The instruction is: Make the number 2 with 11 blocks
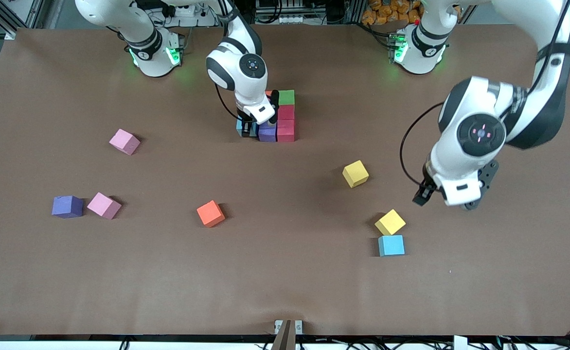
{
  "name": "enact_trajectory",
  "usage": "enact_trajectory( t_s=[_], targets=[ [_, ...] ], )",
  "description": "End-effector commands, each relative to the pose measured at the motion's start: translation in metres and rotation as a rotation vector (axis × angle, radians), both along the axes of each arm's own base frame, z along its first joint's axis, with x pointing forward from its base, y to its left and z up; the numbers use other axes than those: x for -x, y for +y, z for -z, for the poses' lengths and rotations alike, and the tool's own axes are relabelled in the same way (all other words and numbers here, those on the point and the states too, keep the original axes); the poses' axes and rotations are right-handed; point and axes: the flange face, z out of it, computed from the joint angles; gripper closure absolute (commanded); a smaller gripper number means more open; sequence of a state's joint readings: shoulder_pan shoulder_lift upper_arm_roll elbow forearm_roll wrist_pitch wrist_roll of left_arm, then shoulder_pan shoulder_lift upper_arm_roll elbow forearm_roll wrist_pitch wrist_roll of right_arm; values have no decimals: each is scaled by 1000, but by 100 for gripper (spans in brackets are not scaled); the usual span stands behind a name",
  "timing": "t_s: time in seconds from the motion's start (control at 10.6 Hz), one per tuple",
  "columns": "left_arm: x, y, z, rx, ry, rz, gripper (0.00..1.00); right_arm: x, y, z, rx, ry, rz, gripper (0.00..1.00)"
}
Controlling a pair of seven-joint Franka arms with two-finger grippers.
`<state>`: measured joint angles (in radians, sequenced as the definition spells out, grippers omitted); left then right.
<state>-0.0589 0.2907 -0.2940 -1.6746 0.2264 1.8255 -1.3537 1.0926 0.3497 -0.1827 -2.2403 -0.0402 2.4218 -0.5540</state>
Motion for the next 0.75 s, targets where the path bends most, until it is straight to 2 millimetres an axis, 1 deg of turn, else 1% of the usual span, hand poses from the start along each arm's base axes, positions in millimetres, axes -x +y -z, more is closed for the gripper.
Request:
enact_trajectory(
  t_s=[0.0,0.09,0.19,0.28,0.38,0.47,0.57,0.66],
  targets=[
    [35,15,-18,1,8,110,0,0,10,9,6,2,8,66],
    [42,18,-27,17,9,175,0,-1,10,8,4,1,8,66],
    [49,30,-42,38,10,261,0,-2,10,8,3,0,9,66],
    [53,42,-57,49,5,351,0,-3,11,8,2,-1,9,66],
    [54,47,-64,66,11,441,0,-4,12,7,0,-3,10,66],
    [55,48,-70,75,14,518,0,-6,13,6,-2,-6,11,66],
    [57,48,-81,74,1,581,0,-6,15,6,-3,-7,10,66],
    [60,43,-88,86,-5,637,0,-7,16,8,-3,-8,9,66]
  ],
)
